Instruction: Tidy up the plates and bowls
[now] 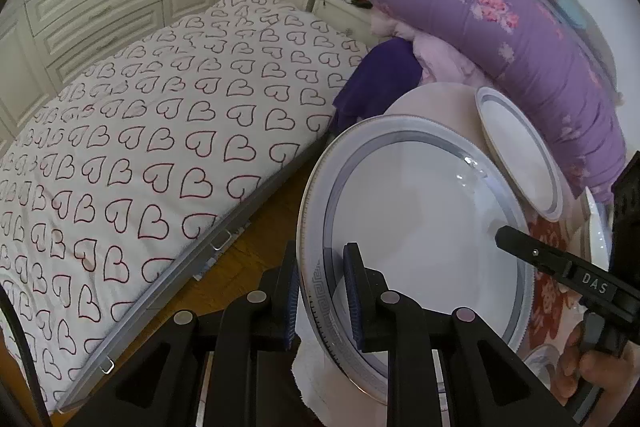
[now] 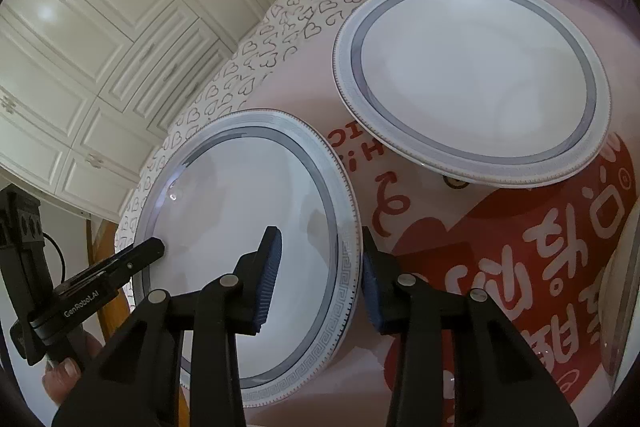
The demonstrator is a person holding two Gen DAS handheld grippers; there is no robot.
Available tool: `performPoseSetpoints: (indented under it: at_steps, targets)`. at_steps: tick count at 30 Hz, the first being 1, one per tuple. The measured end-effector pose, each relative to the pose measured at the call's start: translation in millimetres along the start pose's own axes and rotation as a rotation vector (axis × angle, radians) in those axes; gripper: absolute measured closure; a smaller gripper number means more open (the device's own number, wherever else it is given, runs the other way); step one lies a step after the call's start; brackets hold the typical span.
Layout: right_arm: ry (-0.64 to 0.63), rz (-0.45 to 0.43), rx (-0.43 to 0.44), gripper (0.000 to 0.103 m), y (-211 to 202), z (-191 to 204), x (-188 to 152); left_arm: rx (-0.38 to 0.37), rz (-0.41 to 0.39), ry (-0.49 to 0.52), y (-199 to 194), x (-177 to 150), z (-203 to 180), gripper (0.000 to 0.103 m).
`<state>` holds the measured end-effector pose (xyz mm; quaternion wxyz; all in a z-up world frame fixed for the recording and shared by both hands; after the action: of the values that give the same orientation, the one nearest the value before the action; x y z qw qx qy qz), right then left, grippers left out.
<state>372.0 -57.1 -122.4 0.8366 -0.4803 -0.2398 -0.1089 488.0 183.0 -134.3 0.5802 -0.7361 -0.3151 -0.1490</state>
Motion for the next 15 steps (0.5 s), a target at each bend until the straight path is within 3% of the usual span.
performPoseSetpoints:
  at_steps: [15]
  targets:
    - [-0.009, -0.058, 0.027, 0.065, -35, -10, -7, -0.011, -0.033, 0.016, -26, -4, -18, 0.086]
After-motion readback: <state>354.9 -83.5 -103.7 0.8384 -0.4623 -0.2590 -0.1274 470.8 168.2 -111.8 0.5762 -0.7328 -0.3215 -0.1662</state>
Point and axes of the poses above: each gripper's, at about its wrist camera, not at the fingertips, and y roughly the way its jaws point, z to its left, x to its top, the point moved 1 cm from there along y, roughly the way its jaws point, and after that the axes turned 10 degrees about -z, right-handed, at the moved point
